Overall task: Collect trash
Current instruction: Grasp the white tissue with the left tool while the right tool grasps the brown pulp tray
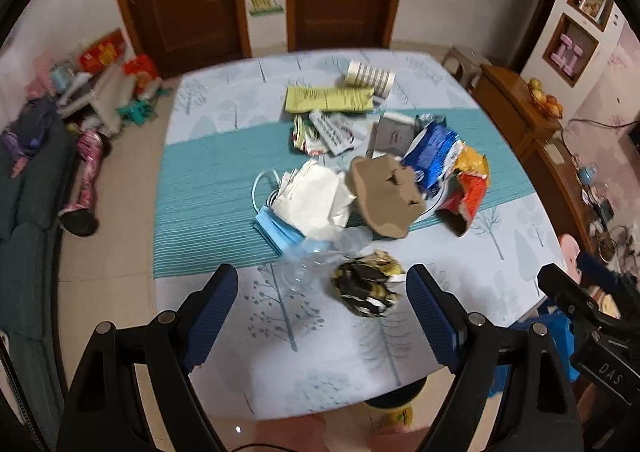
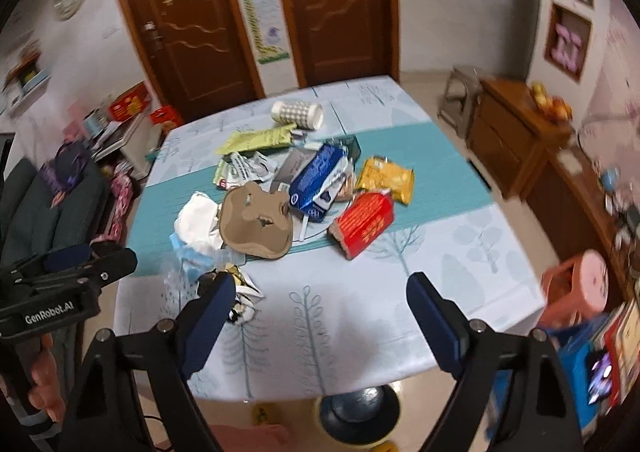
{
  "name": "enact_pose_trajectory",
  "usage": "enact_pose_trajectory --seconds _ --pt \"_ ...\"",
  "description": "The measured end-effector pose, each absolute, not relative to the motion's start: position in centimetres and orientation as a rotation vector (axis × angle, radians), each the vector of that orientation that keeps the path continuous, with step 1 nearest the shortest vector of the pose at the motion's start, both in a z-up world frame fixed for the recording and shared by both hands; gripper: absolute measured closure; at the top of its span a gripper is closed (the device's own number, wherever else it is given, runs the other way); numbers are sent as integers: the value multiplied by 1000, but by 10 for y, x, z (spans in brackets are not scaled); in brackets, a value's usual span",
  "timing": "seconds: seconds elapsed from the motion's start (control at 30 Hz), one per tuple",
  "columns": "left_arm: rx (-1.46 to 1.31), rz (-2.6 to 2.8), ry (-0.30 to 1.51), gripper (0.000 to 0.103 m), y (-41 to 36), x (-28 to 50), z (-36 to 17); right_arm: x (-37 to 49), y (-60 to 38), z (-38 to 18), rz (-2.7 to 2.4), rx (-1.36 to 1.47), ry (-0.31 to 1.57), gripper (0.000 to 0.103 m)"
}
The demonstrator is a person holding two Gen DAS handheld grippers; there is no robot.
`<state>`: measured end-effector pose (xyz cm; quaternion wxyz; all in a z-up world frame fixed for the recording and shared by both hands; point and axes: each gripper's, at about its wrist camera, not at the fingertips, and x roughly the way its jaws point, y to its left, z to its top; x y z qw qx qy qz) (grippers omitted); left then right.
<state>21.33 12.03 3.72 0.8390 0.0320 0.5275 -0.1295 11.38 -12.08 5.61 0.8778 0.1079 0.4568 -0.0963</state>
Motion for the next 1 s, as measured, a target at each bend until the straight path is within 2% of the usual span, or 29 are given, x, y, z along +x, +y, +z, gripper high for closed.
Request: enact_pose_trajectory --seconds 0.13,0.3,0.4,0.73,1.0 --pt "51 -331 1198 18 137 248 13 127 -124 31 -247 363 998 16" --pt "51 -398 1267 18 149 283 -19 141 -127 4 -270 493 1040 23" --pt "73 -445 1299 18 148 298 -33 151 -126 -8 -262 552 1044 23" --pt "150 -575 1332 18 120 337 -61 213 -115 -31 -211 653 1032 23" --pt "187 -636 1338 19 106 348 -71 260 -105 -48 -171 591 1071 23"
